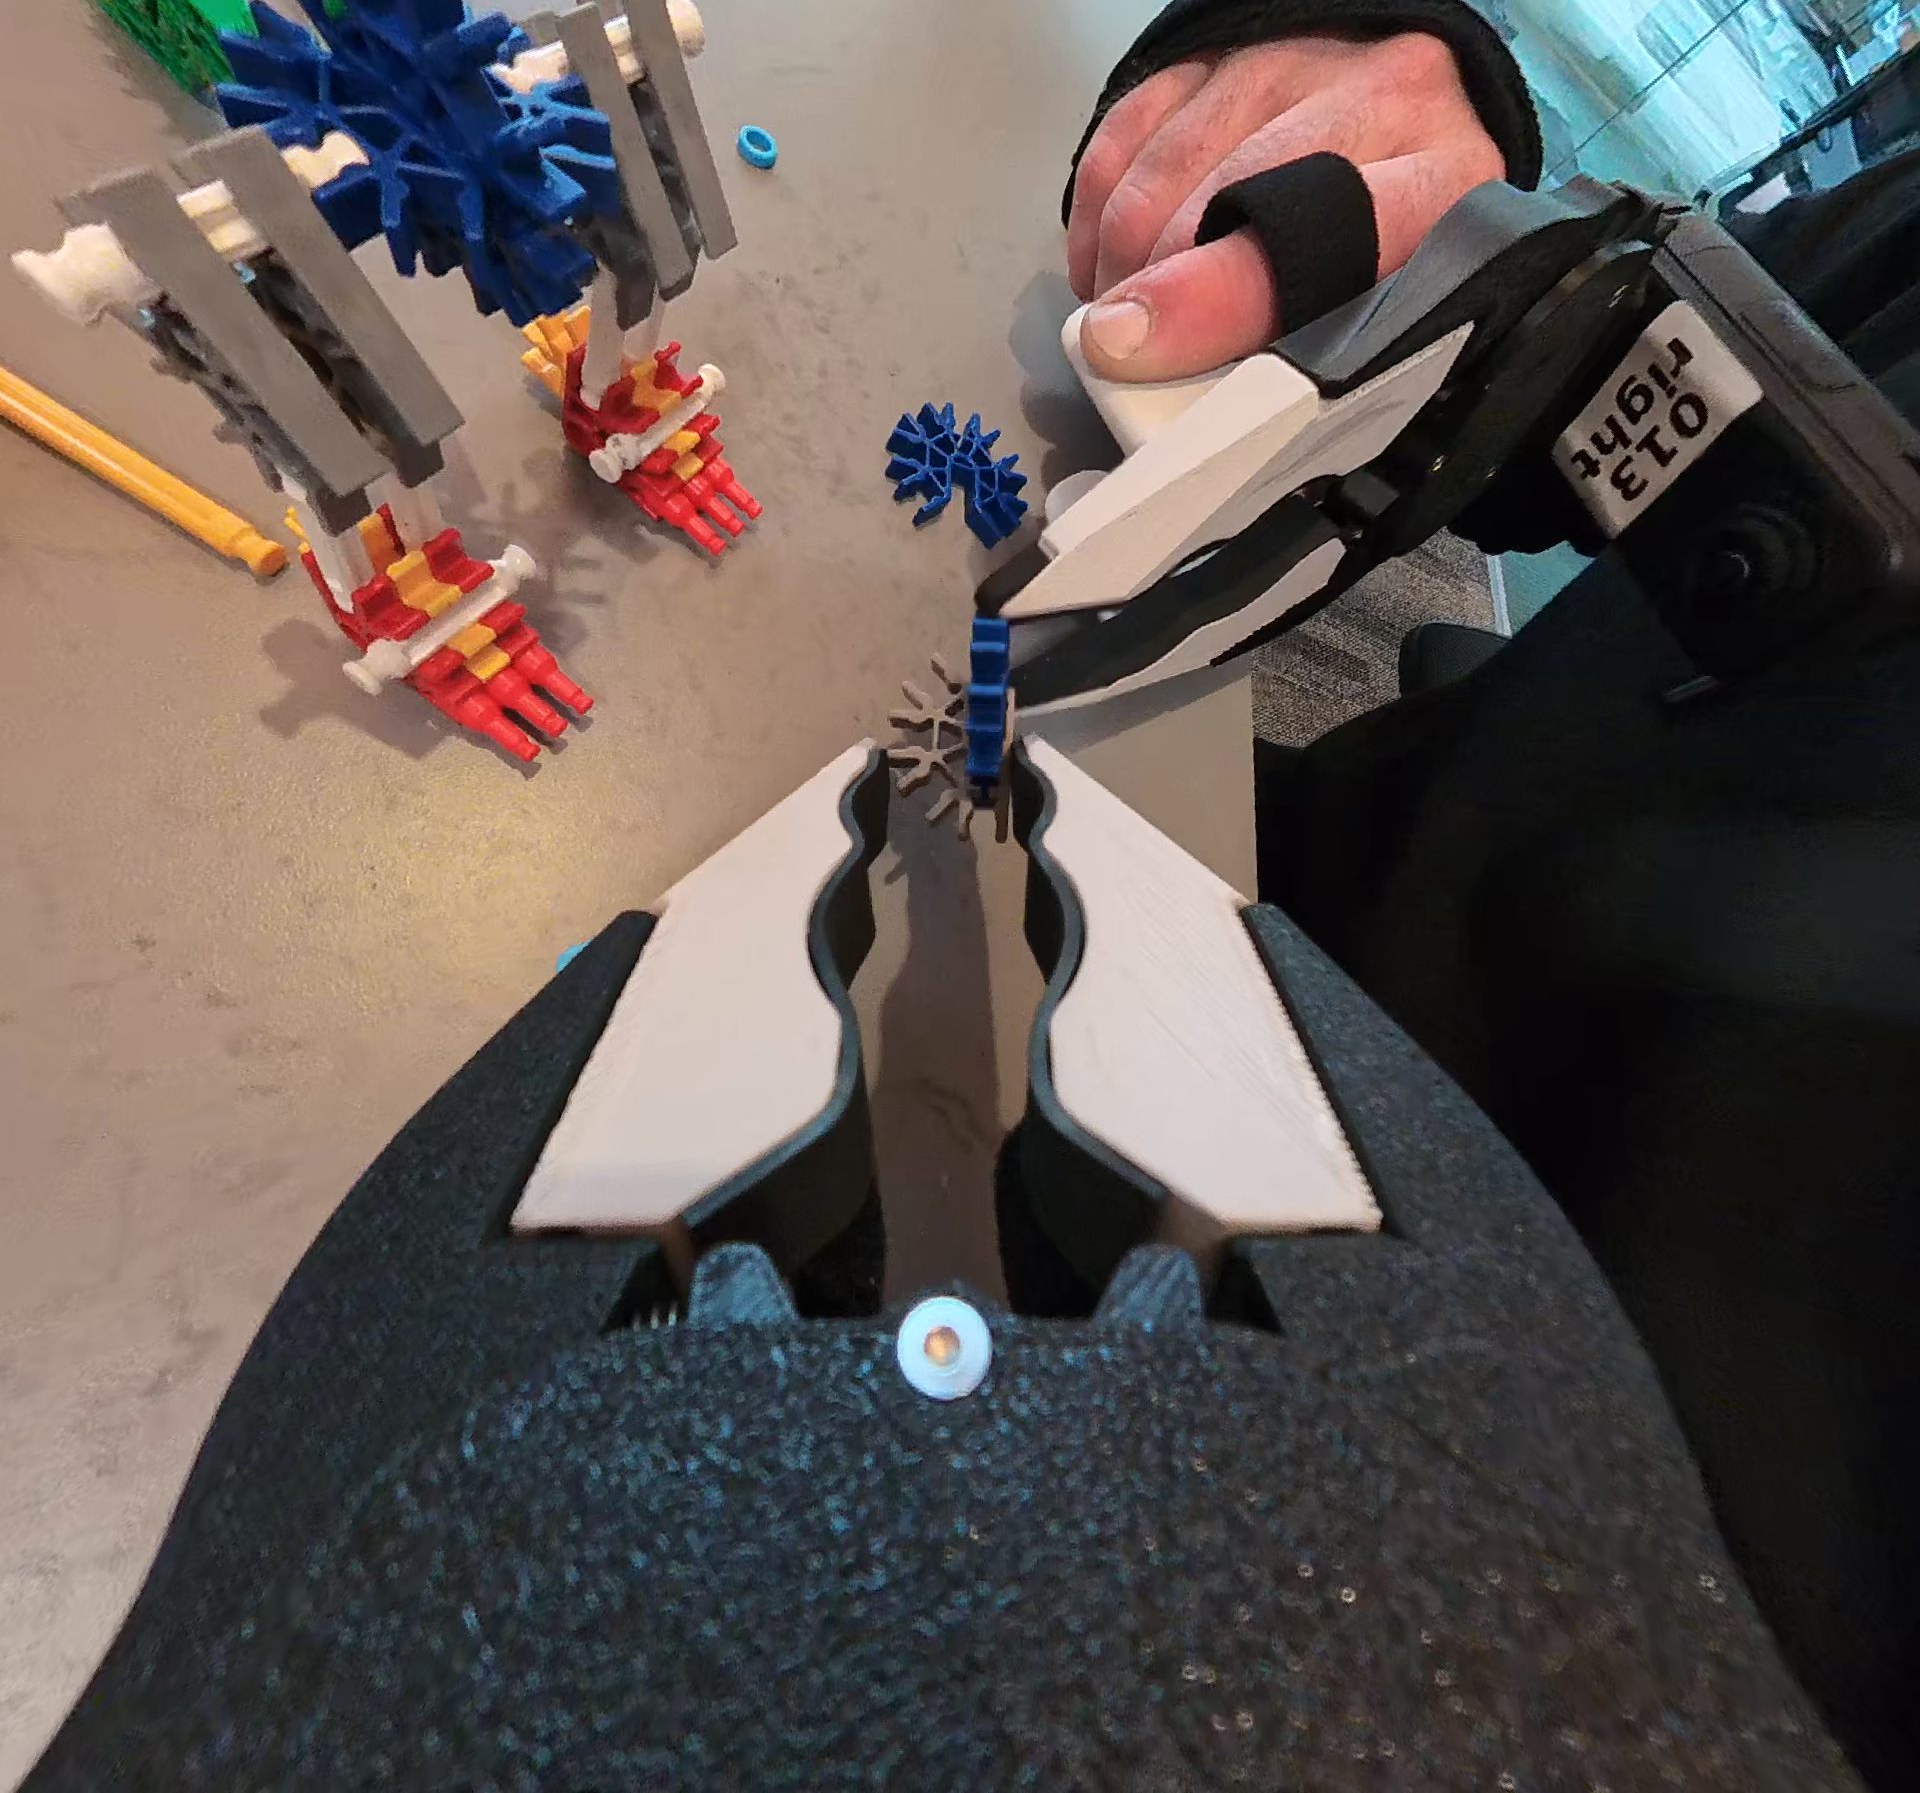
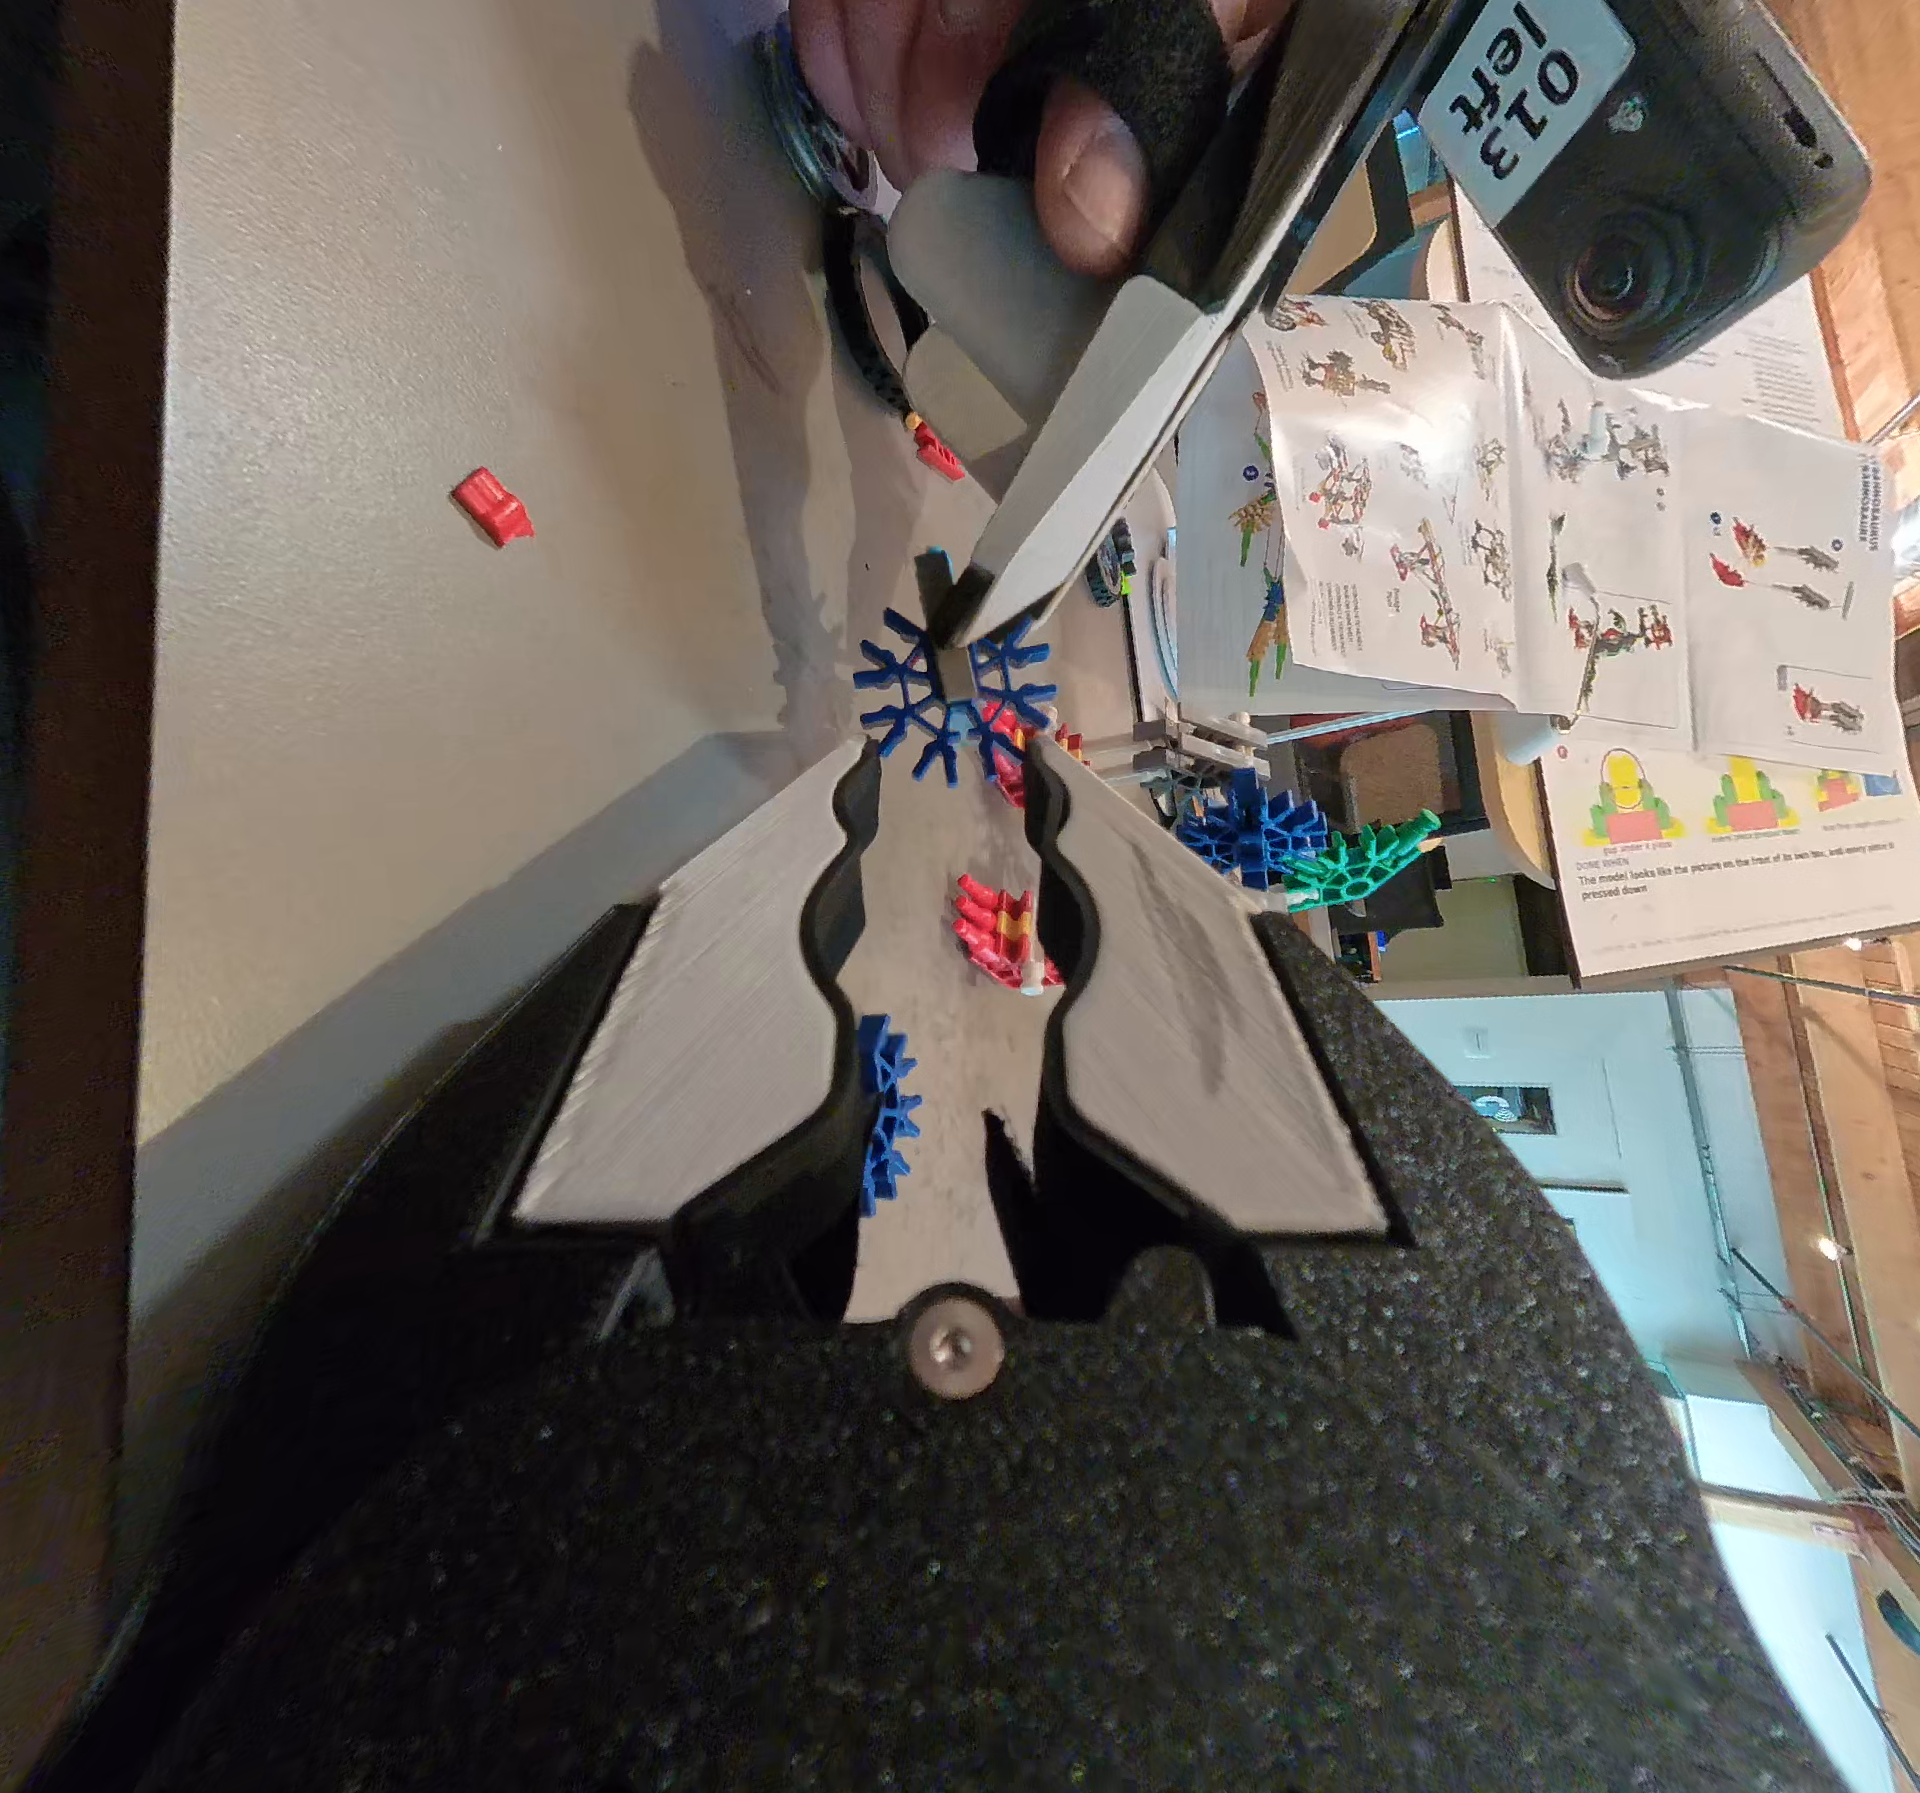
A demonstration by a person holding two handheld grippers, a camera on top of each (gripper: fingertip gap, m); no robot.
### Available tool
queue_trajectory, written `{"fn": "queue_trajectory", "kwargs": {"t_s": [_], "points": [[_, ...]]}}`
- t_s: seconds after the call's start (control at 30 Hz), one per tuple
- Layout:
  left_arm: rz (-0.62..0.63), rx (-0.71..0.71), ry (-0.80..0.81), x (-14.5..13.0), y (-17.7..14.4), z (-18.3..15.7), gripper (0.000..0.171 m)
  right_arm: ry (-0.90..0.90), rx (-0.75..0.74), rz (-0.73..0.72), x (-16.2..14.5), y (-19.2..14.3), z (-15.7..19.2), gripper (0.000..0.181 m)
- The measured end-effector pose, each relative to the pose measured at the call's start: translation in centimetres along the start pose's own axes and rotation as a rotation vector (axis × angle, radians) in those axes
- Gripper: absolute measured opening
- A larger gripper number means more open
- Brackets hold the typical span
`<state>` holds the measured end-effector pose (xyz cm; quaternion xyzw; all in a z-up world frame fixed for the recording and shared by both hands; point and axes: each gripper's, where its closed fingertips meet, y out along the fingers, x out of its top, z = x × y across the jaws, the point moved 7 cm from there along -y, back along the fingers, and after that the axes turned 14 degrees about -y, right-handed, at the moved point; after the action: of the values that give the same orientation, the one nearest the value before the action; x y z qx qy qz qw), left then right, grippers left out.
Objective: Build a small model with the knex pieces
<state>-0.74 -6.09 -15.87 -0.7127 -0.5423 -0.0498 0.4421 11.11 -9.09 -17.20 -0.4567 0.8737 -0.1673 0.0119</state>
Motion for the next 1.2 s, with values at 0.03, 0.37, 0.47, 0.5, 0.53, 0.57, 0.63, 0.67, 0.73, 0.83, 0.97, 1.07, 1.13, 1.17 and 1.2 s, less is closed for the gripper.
{"fn": "queue_trajectory", "kwargs": {"t_s": [0.03, 0.37, 0.47, 0.5, 0.53, 0.57, 0.63, 0.67, 0.73, 0.83, 0.97, 1.07, 1.13, 1.17, 1.2], "points": [[0.005, 0.001, 0.003, 0.0, 0.1, 0.0, 0.022, 0.0, 0.004, -0.006, 0.1, 0.0, 0.0, 0.027], [0.003, 0.056, 0.042, -0.1, 0.4, 0.0, 0.022, 0.006, 0.025, 0.005, 0.0, 0.1, 0.4, 0.027], [0.0, 0.09, 0.086, -0.1, 0.3, -0.4, 0.023, 0.027, 0.022, -0.01, -0.1, 0.0, 0.2, 0.027], [-0.008, 0.105, 0.102, 0.0, 0.3, -0.5, 0.023, 0.041, 0.018, -0.014, -0.1, -0.1, 0.1, 0.027], [-0.022, 0.113, 0.116, 0.2, 0.2, -0.8, 0.024, 0.059, 0.018, -0.02, -0.1, -0.2, 0.0, 0.027], [-0.044, 0.102, 0.128, 0.4, 0.0, -1.2, 0.029, 0.092, 0.02, -0.034, -0.1, -0.3, -0.1, 0.027], [-0.081, 0.09, 0.138, 0.7, -0.5, -1.6, 0.033, 0.153, 0.019, -0.05, -0.3, -0.4, -0.6, 0.027], [-0.099, 0.094, 0.159, 0.8, -0.8, -1.8, 0.034, 0.178, 0.02, -0.053, -0.5, -0.5, -0.7, 0.027], [-0.131, 0.09, 0.196, 0.8, -1.5, -2.3, 0.036, 0.252, 0.036, -0.061, -0.8, -0.6, -1.0, 0.027], [-0.21, 0.13, 0.295, 0.7, -2.6, -2.8, 0.03, 0.411, 0.063, -0.117, -1.3, -1.1, -1.7, 0.027], [-0.198, 0.233, 0.472, -0.2, -2.6, -3.3, 0.024, 0.67, 0.126, -0.251, -1.7, -1.9, -3.0, 0.027], [-0.223, 0.259, 0.532, 0.0, -2.5, -3.9, 0.015, 0.748, 0.152, -0.296, -1.9, -2.1, -3.4, 0.027], [-0.211, 0.276, 0.564, 0.0, -2.5, -3.9, 0.005, 0.746, 0.164, -0.302, -1.8, -2.1, -3.2, 0.027], [-0.199, 0.276, 0.572, -0.1, -2.3, -3.9, 0.005, 0.74, 0.171, -0.3, -1.7, -2.0, -3.1, 0.027], [-0.197, 0.278, 0.58, -0.2, -2.2, -4.0, 0.004, 0.734, 0.175, -0.295, -1.7, -2.0, -3.0, 0.027]]}}
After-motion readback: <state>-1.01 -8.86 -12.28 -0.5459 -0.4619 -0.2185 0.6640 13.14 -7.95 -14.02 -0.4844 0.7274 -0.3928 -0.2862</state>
